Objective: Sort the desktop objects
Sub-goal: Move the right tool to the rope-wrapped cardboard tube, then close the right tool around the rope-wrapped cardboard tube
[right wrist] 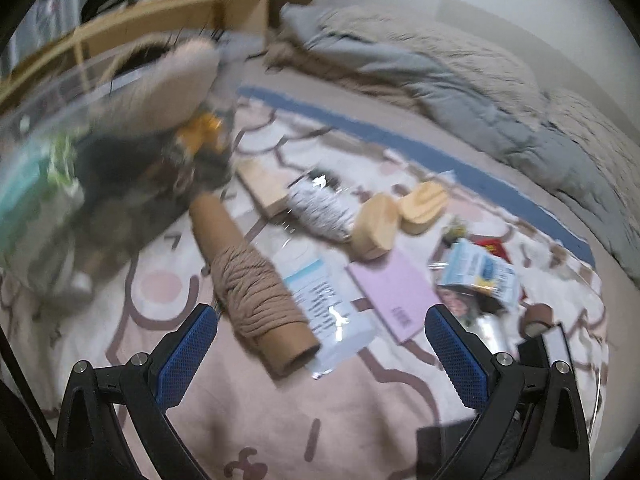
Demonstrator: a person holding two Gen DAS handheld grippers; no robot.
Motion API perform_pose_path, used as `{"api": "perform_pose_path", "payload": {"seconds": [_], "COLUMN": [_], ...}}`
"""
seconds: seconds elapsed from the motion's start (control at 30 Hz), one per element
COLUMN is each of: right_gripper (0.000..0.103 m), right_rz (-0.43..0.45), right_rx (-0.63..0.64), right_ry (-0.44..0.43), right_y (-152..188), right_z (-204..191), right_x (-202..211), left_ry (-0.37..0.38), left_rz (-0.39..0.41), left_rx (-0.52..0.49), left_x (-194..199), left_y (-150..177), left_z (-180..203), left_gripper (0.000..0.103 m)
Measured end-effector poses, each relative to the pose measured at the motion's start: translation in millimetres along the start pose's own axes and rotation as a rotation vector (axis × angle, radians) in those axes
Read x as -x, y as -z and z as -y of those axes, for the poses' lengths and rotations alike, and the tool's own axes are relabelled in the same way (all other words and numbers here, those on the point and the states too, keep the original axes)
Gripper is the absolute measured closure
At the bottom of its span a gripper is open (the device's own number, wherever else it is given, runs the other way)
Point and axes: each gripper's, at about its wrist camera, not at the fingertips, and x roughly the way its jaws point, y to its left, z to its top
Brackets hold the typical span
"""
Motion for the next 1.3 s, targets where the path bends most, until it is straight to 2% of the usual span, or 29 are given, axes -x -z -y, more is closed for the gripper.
{"api": "perform_pose_path", "payload": {"seconds": [0.3, 0.33, 0.37, 0.43, 0.53, 0.67, 0.87, 1.03, 1.3], "right_gripper": [0.0, 0.005, 0.018, 0.035, 0.04, 0.048, 0.048, 0.048, 0.048], "right_rz": [-0.132, -0.153, -0.172, -0.215, -0.237, -0.246, -0.27, -0.28, -0.296], "right_rx": [0.067, 0.078, 0.087, 0.087, 0.088, 0.095, 0.095, 0.066, 0.074], "right_ry": [-0.038, -0.039, -0.043, -0.052, -0.056, -0.094, -0.151, -0.195, -0.246], "right_y": [-5, -4, -4, -3, 0, 8, 33, 57, 93], "right_z": [-25, -28, -30, -33, -32, -29, -25, -10, 14], "right_x": [-46, -51, -56, -66, -68, -52, -21, 4, 32], "left_ry": [0.059, 0.062, 0.063, 0.064, 0.051, 0.023, 0.049, 0.037, 0.013], "left_rz": [-0.03, -0.034, -0.037, -0.046, -0.052, -0.044, -0.096, -0.107, -0.163], "left_rx": [0.018, 0.017, 0.016, 0.01, 0.002, 0.029, 0.08, 0.027, -0.057], "left_x": [-10, -11, -12, -13, -15, -16, -29, -42, -87], "left_y": [1, 2, 2, 4, 5, 4, 8, 11, 23], "left_z": [-4, -4, -5, -5, -8, -14, -11, 9, 39], "left_gripper": [0.0, 0.0, 0.0, 0.0, 0.0, 0.0, 0.0, 0.0, 0.0]}}
